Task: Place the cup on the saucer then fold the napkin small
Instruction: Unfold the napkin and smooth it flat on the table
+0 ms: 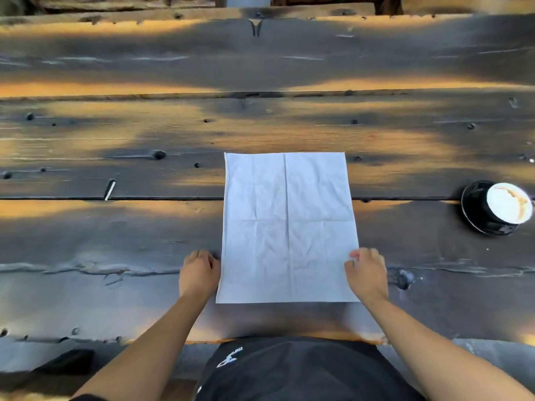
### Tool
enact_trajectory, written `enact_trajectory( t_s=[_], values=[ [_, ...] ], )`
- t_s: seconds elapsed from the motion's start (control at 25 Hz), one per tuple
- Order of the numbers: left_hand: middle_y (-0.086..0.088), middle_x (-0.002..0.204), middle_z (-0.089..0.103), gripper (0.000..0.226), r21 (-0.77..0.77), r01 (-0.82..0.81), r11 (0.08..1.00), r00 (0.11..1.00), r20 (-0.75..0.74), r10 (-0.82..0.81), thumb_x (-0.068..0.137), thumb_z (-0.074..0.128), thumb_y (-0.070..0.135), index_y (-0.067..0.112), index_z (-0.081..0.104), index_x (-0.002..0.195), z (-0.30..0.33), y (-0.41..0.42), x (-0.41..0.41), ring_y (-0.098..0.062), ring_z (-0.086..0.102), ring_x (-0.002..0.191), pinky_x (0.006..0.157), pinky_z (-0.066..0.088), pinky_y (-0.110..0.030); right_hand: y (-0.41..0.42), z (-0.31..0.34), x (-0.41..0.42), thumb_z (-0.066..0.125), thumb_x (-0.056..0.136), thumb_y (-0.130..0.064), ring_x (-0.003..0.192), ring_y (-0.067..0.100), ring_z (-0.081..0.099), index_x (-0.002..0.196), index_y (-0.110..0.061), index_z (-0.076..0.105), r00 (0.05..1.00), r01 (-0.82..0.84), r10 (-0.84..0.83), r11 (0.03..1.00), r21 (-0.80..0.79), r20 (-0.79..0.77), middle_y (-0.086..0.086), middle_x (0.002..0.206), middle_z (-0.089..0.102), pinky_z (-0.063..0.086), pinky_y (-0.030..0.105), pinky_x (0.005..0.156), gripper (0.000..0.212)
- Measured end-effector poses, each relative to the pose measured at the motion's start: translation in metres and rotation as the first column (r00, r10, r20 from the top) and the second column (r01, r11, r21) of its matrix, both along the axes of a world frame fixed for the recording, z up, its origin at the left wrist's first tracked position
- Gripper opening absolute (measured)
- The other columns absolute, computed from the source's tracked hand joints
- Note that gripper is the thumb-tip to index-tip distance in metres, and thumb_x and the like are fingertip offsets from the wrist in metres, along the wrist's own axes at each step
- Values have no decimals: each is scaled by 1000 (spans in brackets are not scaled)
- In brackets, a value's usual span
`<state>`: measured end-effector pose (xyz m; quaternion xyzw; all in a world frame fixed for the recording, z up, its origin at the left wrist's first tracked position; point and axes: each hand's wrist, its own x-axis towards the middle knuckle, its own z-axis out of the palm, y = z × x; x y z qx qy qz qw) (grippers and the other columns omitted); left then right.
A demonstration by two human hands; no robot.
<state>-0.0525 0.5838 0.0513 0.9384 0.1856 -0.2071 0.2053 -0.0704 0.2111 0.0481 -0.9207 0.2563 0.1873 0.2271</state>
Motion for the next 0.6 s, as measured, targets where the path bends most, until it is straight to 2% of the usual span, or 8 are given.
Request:
enact_trajectory(
  t_s=[0.08,0.16,0.24,0.28,0.36,0.44,0.6],
  values=[
    [-13,103,62,18,64,84,994,990,110,-91,94,52,13,3,66,98,-2,-14,29,-35,54,102,85,47,-45,21,-1,31,57,89,-15,116,31,49,113,-12,65,990,-119,123,992,-46,71,9,121,56,41,41,99,25],
    [-16,125,60,30,94,198,976,962,172,-211,95,52,13,1,64,119,-5,-29,60,-38,53,117,99,44,-46,46,-3,60,58,92,-17,128,32,47,121,-8,64,956,-255,259,966,-45,139,11,133,55,37,41,111,31],
    [-18,152,45,43,112,322,940,922,188,-338,98,49,15,1,52,138,-15,-39,94,-37,37,145,119,30,-49,76,-10,92,55,96,-20,143,32,37,133,-6,57,903,-394,395,918,-41,168,13,148,47,24,43,122,40],
    [-18,160,35,48,124,371,921,901,195,-389,99,47,16,1,45,145,-21,-42,109,-35,26,152,124,21,-49,92,-14,108,53,98,-21,148,32,32,138,-5,54,868,-461,462,886,-48,184,14,153,43,19,45,125,44],
    [-18,165,24,52,141,416,898,870,226,-438,102,42,20,1,37,150,-36,-40,139,-33,17,155,127,13,-49,124,-22,140,47,100,-24,152,33,25,145,-4,48,790,-577,575,814,-58,213,14,159,36,16,50,125,49],
    [-19,165,24,51,149,419,896,849,286,-444,104,39,20,-1,38,150,-48,-34,167,-34,18,155,127,15,-50,150,-29,172,42,102,-28,154,33,19,150,-7,42,737,-636,634,768,-76,234,12,163,30,15,51,124,52],
    [-22,164,25,55,186,491,851,783,336,-524,105,38,23,-6,34,151,-69,-24,212,-35,20,154,126,15,-52,190,-46,232,35,105,-29,155,31,13,155,-10,33,722,-639,642,762,-106,259,10,166,23,11,50,126,54]
  ],
)
